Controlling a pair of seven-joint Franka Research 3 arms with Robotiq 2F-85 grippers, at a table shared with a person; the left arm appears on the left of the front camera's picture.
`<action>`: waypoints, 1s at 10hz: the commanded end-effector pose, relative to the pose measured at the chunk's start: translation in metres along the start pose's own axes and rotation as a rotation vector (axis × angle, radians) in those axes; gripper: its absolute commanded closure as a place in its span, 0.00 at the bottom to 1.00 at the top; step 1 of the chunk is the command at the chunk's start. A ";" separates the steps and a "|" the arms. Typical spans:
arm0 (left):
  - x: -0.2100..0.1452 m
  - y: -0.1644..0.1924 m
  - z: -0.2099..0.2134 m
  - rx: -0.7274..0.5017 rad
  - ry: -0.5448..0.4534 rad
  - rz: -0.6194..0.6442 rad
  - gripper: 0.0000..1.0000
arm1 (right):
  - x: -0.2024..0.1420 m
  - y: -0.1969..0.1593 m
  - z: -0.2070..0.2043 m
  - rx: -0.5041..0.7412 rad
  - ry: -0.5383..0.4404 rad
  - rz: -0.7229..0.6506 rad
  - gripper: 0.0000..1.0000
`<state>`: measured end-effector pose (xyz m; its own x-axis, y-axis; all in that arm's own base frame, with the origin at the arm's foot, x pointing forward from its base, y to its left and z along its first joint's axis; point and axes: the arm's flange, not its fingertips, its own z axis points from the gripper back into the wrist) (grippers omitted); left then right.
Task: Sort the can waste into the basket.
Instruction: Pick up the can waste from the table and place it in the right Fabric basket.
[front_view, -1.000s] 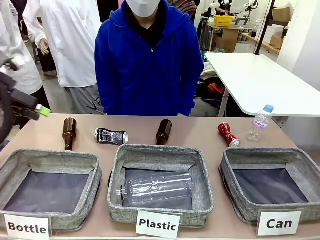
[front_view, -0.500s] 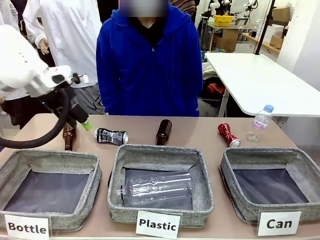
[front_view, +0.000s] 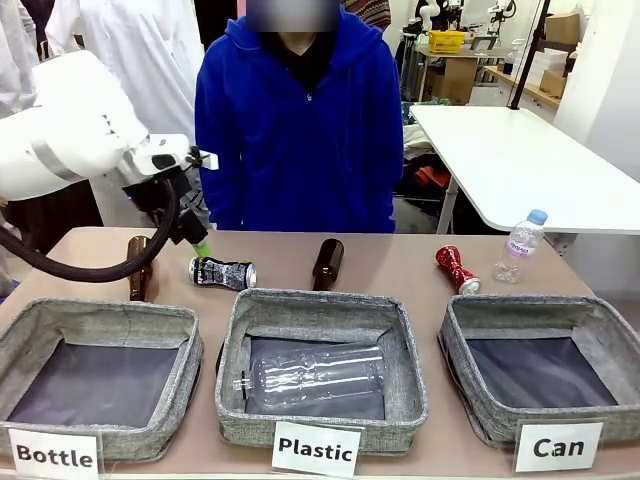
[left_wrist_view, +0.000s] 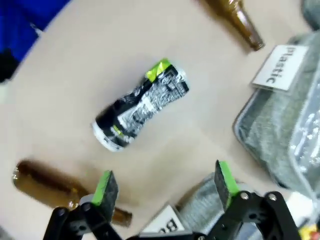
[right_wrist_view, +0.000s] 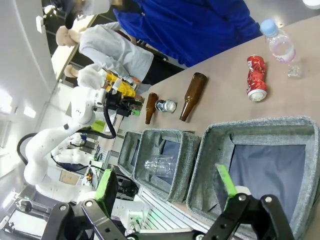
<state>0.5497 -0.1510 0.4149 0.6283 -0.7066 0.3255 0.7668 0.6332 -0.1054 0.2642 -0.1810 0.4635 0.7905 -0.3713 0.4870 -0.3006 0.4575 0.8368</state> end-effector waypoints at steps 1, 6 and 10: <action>0.005 0.008 -0.007 0.016 -0.049 -0.265 0.00 | 0.004 0.000 0.000 0.020 -0.017 0.025 0.00; 0.016 0.010 -0.011 -0.126 -0.098 -0.391 0.00 | 0.004 0.000 0.000 0.020 -0.017 0.025 0.00; 0.017 0.000 -0.018 -0.117 -0.069 -0.426 0.00 | 0.004 0.000 0.000 0.020 -0.017 0.025 0.00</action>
<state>0.5625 -0.1705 0.4040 0.2422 -0.8720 0.4254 0.9682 0.2456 -0.0478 0.2641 -0.1811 0.4635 0.7903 -0.3715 0.4872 -0.3007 0.4577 0.8367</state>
